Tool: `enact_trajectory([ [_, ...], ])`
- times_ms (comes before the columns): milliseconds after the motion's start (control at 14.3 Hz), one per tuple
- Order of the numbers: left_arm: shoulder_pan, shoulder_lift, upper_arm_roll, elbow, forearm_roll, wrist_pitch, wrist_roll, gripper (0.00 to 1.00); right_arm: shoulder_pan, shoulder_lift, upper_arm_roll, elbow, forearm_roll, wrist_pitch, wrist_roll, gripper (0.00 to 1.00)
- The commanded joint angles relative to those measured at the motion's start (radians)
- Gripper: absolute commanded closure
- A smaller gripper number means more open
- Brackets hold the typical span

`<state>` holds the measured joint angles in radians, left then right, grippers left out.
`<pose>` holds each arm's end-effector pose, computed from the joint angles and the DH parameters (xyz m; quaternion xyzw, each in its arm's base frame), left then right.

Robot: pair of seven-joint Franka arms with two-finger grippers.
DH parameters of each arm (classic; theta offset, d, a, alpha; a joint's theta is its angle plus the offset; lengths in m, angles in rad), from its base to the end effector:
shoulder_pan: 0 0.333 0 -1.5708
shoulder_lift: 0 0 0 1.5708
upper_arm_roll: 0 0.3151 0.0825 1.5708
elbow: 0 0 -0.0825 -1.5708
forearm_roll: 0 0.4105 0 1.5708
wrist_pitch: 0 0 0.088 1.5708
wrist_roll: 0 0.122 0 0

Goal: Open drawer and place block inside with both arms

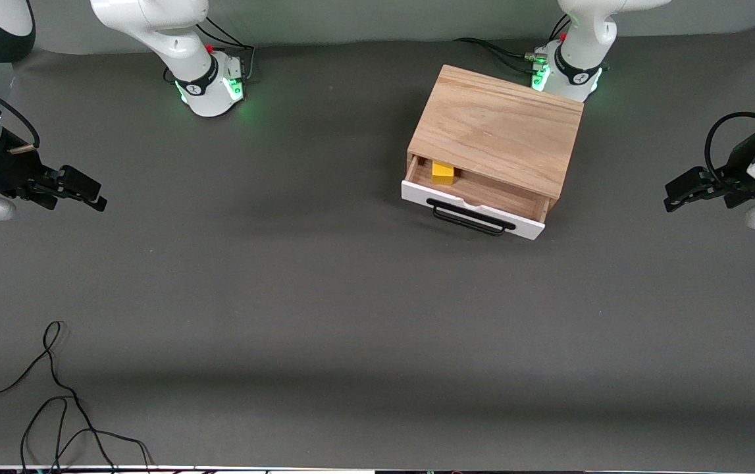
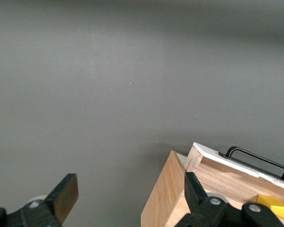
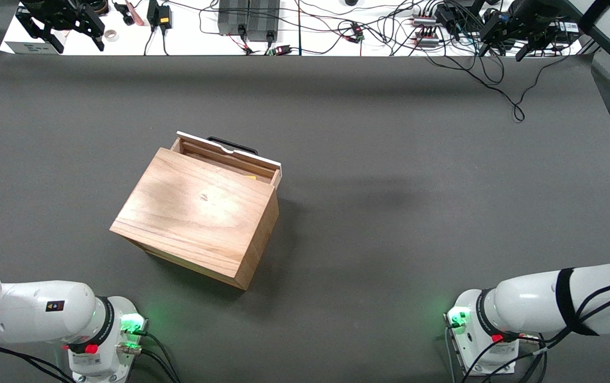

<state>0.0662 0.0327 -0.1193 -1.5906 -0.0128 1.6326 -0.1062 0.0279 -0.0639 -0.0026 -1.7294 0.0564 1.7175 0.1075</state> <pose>0.5952 -0.0321 0.5851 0.9996 0.0270 0.0041 0.0087 0.5726 0.0205 0.5789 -0.9983 0.0444 -0.0241 0.0297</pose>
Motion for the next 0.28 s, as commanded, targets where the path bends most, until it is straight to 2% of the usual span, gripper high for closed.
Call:
enact_trajectory([
  [0, -0.005, -0.020, 0.006, -0.016, 0.010, 0.000, 0.016, 0.00, -0.022, 0.024, 0.012, 0.074, -0.006, -0.102, -0.101, 0.00],
  [210, -0.005, -0.020, 0.007, -0.016, 0.010, 0.000, 0.016, 0.00, -0.043, 0.036, 0.012, 0.083, -0.016, -0.122, -0.117, 0.00],
])
